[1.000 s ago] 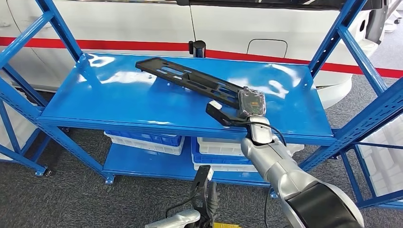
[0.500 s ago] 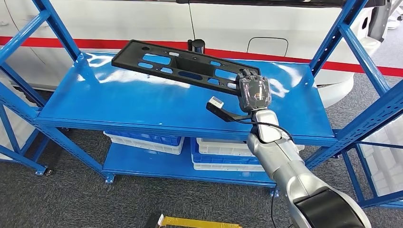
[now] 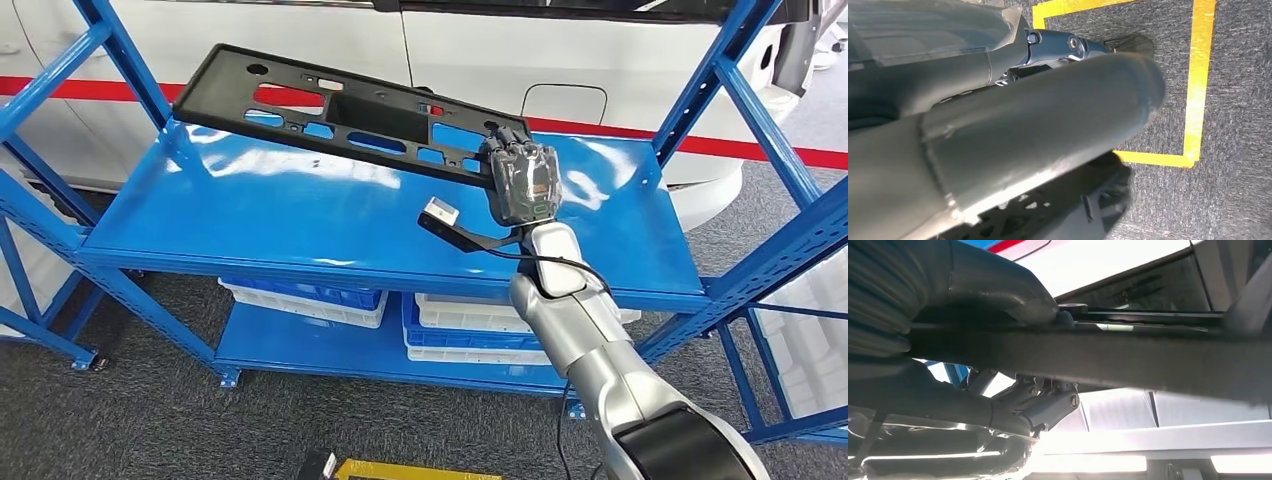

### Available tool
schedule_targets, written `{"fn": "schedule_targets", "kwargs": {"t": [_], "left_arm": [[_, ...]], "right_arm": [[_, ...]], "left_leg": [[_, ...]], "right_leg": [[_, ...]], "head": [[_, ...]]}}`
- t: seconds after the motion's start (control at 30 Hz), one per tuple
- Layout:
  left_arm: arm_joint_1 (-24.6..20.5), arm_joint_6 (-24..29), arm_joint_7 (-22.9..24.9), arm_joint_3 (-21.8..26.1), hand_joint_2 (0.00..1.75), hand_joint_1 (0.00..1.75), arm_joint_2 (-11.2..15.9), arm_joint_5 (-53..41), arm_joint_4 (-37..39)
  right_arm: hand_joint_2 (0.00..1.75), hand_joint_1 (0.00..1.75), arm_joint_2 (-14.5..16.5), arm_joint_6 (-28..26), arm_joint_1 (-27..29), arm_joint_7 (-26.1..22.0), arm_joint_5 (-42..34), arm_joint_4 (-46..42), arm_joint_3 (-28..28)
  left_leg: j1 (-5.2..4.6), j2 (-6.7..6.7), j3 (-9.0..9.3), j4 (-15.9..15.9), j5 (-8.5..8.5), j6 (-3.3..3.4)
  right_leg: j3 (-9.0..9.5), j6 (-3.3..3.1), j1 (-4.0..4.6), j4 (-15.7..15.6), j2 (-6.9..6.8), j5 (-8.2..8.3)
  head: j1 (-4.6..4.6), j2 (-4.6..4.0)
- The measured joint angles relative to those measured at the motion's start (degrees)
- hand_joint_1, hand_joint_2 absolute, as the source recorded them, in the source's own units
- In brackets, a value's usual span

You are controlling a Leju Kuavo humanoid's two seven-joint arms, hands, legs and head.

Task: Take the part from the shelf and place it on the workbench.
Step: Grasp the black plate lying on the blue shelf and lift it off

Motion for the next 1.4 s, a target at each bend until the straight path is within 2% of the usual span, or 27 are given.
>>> {"fn": "schedule_targets", "kwargs": {"t": [0.03, 0.07, 0.1, 0.17, 0.2, 0.23, 0.37, 0.43, 0.5, 0.53, 0.57, 0.6, 0.63, 0.7, 0.73, 0.77, 0.87, 0.9, 0.93, 1.0, 1.07, 1.1, 1.13, 1.2, 1.27, 1.33, 1.4], "left_arm": [[0.02, 0.00, 0.00, 0.03, 0.00, 0.00, -0.01, 0.00, 0.03], [0.03, 0.00, 0.00, 0.10, 0.00, 0.00, -0.01, 0.00, 0.05], [0.03, 0.01, -0.01, 0.18, 0.00, 0.00, -0.01, 0.00, 0.07], [-0.01, 0.03, -0.03, 0.35, 0.00, 0.00, 0.01, 0.00, 0.10], [-0.05, 0.07, -0.05, 0.42, 0.00, 0.00, 0.04, 0.02, 0.16], [-0.08, 0.09, -0.08, 0.48, 0.00, 0.00, 0.09, 0.03, 0.22], [-0.04, 0.15, -0.22, 0.85, 0.00, 0.00, 0.24, 0.07, 0.38], [-0.08, 0.16, -0.27, 1.03, 0.00, 0.00, 0.31, 0.07, 0.40], [-0.21, 0.22, -0.34, 1.22, 0.00, 0.00, 0.39, 0.07, 0.40], [-0.27, 0.31, -0.37, 1.28, 0.00, 0.00, 0.43, 0.07, 0.40], [-0.29, 0.42, -0.36, 1.33, 0.00, 0.00, 0.46, 0.06, 0.40], [-0.24, 0.53, -0.32, 1.35, 0.00, 0.00, 0.47, 0.04, 0.40], [-0.14, 0.63, -0.27, 1.36, 0.00, 0.00, 0.47, -0.01, 0.40], [0.04, 0.78, -0.14, 1.37, 0.00, 0.00, 0.56, -0.12, 0.46], [0.07, 0.84, -0.12, 1.38, 0.00, 0.00, 0.61, -0.22, 0.51], [0.10, 0.89, -0.10, 1.38, 0.00, 0.00, 0.66, -0.31, 0.56], [0.16, 1.05, -0.10, 1.39, 0.00, 0.00, 0.80, -0.60, 0.72], [0.15, 1.09, -0.09, 1.39, 0.00, 0.00, 0.85, -0.70, 0.77], [0.11, 1.11, -0.07, 1.39, 0.00, 0.00, 0.84, -0.79, 0.79], [0.10, 1.02, -0.05, 1.39, 0.00, 0.00, 0.79, -0.92, 0.80], [0.22, 0.71, -0.13, 1.39, 0.00, 0.00, 0.79, -0.98, 0.80], [0.31, 0.45, -0.27, 1.39, 0.00, 0.00, 0.85, -1.02, 0.81], [0.38, 0.18, -0.50, 1.39, 0.00, 0.00, 0.92, -1.05, 0.83], [0.43, -0.27, -1.02, 1.42, 0.00, 0.00, 1.16, -1.06, 0.87], [0.46, -0.42, -1.49, 1.60, 0.00, 0.00, 1.43, -1.01, 1.00], [0.57, -0.35, -1.83, 1.83, 0.00, 0.00, 1.65, -0.93, 1.13], [0.68, -0.16, -2.03, 2.02, 0.00, 0.00, 1.85, -0.86, 1.20]], "right_arm": [[1.75, 1.75, -0.01, 0.01, 0.30, -0.15, -0.16, -0.15, -0.07], [1.75, 1.75, -0.02, 0.01, 0.59, -0.33, -0.32, -0.29, -0.13], [1.75, 1.75, -0.03, 0.00, 0.81, -0.57, -0.50, -0.47, -0.17], [1.75, 1.75, -0.02, -0.02, 1.06, -1.38, -1.15, -1.19, -0.20], [1.75, 1.75, 0.05, -0.03, 1.16, -1.77, -1.52, -1.73, -0.19], [1.75, 1.75, 0.10, -0.03, 1.30, -2.05, -1.87, -2.28, -0.19], [1.75, 1.75, 0.43, -0.03, 1.80, -2.31, -2.38, -3.89, -0.20], [1.75, 1.75, 0.57, -0.03, 1.87, -2.43, -2.42, -4.36, -0.20], [1.75, 1.75, 0.66, -0.03, 2.08, -2.62, -2.58, -4.80, -0.20], [1.75, 1.75, 0.66, -0.03, 2.34, -2.74, -2.72, -5.10, -0.20], [1.75, 1.75, 0.64, -0.03, 2.72, -2.86, -2.86, -5.56, -0.20], [1.75, 1.75, 0.63, -0.01, 3.16, -2.97, -2.95, -6.18, -0.20], [1.75, 1.75, 0.62, 0.03, 3.59, -3.05, -3.01, -6.99, -0.20], [1.75, 1.75, 0.57, 0.10, 4.33, -3.12, -3.00, -9.03, -0.20], [1.75, 1.75, 0.49, 0.14, 4.71, -3.14, -2.99, -10.08, -0.19], [1.75, 1.75, 0.40, 0.17, 5.22, -3.14, -2.99, -11.22, -0.19], [1.75, 1.75, -0.09, 0.28, 7.53, -3.15, -2.99, -15.51, -0.23], [1.75, 1.75, -0.38, 0.32, 8.23, -3.16, -2.99, -17.04, -0.26], [1.75, 1.75, -0.74, 0.36, 8.78, -3.17, -2.98, -18.44, -0.31], [1.75, 1.75, -1.48, 0.46, 9.83, -3.19, -3.04, -20.41, -0.37], [1.75, 1.75, -2.15, 0.72, 11.29, -3.21, -3.39, -21.97, -0.52], [1.75, 1.75, -2.45, 0.85, 12.07, -3.29, -3.69, -22.73, -0.61], [1.75, 1.75, -2.70, 0.93, 12.74, -3.45, -4.02, -23.44, -0.69], [1.75, 1.75, -3.08, 0.89, 13.79, -3.98, -4.71, -24.62, -0.80], [1.75, 1.75, -3.37, 0.79, 14.76, -4.71, -5.53, -25.63, -0.92], [1.75, 1.75, -3.59, 0.74, 15.60, -5.29, -6.20, -26.38, -1.03], [1.75, 1.75, -3.66, 0.75, 16.05, -5.61, -6.48, -26.91, -1.05]], "left_leg": [[0.00, -0.02, -0.06, 0.08, 0.00, -0.02], [0.02, -0.05, -0.14, 0.23, -0.01, -0.06], [0.08, -0.08, -0.25, 0.47, -0.05, -0.15], [0.30, -0.12, -0.71, 1.41, -0.26, -0.68], [0.29, -0.15, -1.05, 2.02, -0.44, -1.10], [0.24, -0.18, -1.38, 2.53, -0.54, -1.54], [0.37, -0.16, -2.16, 3.28, -0.54, -2.89], [0.56, 0.06, -3.41, 6.55, -3.54, -3.54], [0.58, 0.29, -5.63, 14.11, -8.72, -4.09], [0.58, 0.33, -6.42, 17.71, -10.70, -4.20], [0.57, 0.37, -6.36, 19.64, -11.71, -4.13], [0.54, 0.38, -5.22, 19.37, -11.75, -3.89], [0.47, 0.38, -2.90, 16.72, -10.87, -3.45], [0.08, 0.45, 2.61, 8.75, -9.18, -2.09], [-0.22, 0.49, 4.44, 5.79, -8.67, -1.47], [-0.52, 0.52, 5.24, 4.29, -8.58, -1.01], [-0.79, 0.57, 5.17, 3.15, -7.38, -0.29], [-0.65, 0.67, 5.11, 2.54, -6.67, -0.06], [-0.46, 0.78, 4.95, 1.95, -5.93, 0.13], [-0.30, 0.87, 4.05, 1.58, -4.87, 0.35], [-0.22, 0.87, 2.81, 1.65, -4.04, 0.20], [-0.15, 0.86, 2.21, 1.74, -3.65, 0.02], [-0.03, 0.86, 1.63, 1.92, -3.33, -0.22], [0.18, 0.86, 0.47, 2.67, -2.88, -0.76], [0.16, 0.83, -0.43, 3.48, -2.52, -1.40], [0.04, 0.67, -0.93, 3.78, -1.95, -2.03], [0.18, 0.50, -1.56, 4.17, -2.04, -2.61]], "right_leg": [[-1.76, 0.09, -0.05, 3.33, -0.01, -1.03], [-2.52, 0.43, -0.13, 4.60, -0.01, -1.09], [-2.07, 0.95, -0.27, 3.41, -0.02, -0.17], [1.55, 2.08, -0.73, -4.27, -0.10, 3.24], [3.17, 2.30, -0.80, -7.64, -0.11, 4.70], [4.12, 2.14, -0.77, -9.59, -0.09, 5.65], [3.53, 0.14, -0.58, -9.49, 0.03, 6.86], [2.97, -0.83, -0.76, -9.55, -0.02, 7.50], [2.21, -1.49, -0.52, -9.53, -0.10, 8.06], [1.82, -1.67, -0.35, -9.52, -0.14, 8.32], [1.48, -1.75, -0.16, -9.51, -0.18, 8.58], [1.19, -1.79, 0.03, -9.51, -0.19, 8.82], [0.96, -1.80, 0.24, -9.51, -0.17, 9.06], [0.64, -1.69, 0.48, -9.54, -0.13, 9.56], [0.53, -1.51, 0.45, -9.57, -0.17, 9.80], [0.44, -1.25, 0.34, -9.62, -0.27, 10.03], [0.15, -0.16, 0.30, -9.91, -0.58, 10.61], [-0.28, 0.00, 0.39, -9.30, -0.55, 10.00], [-1.06, -0.02, 0.45, -7.62, -0.45, 8.69], [-3.56, -0.23, 0.28, -0.86, -0.25, 4.41], [-5.22, 0.28, -0.03, 5.49, -0.22, 1.50], [-4.64, 0.84, -0.20, 5.96, -0.23, 1.35], [-2.85, 1.51, -0.39, 4.01, -0.24, 2.03], [2.65, 2.47, -0.83, -4.25, -0.27, 3.65], [5.72, 2.34, -0.65, -9.32, -0.02, 4.48], [5.53, 1.71, -0.28, -9.49, 0.24, 4.93], [4.82, 0.74, -0.72, -9.53, 0.19, 5.47]], "head": [[0.02, 0.00], [0.03, 0.00], [0.03, 0.00], [0.04, 0.00], [0.13, 0.00], [0.18, 0.00], [0.09, 0.00], [-0.04, 0.00], [-0.19, 0.00], [-0.20, 0.00], [-0.20, 0.00], [-0.19, 0.00], [-0.20, 0.00], [-0.10, 0.00], [-0.03, 0.00], [-0.09, 0.00], [-0.44, 0.00], [-0.40, 0.00], [-0.33, 0.00], [-0.16, 0.00], [-0.08, 0.00], [-0.07, 0.00], [-0.07, 0.00], [-0.07, 0.00], [-0.05, 0.00], [-0.10, 0.00], [-0.15, 0.00]]}}
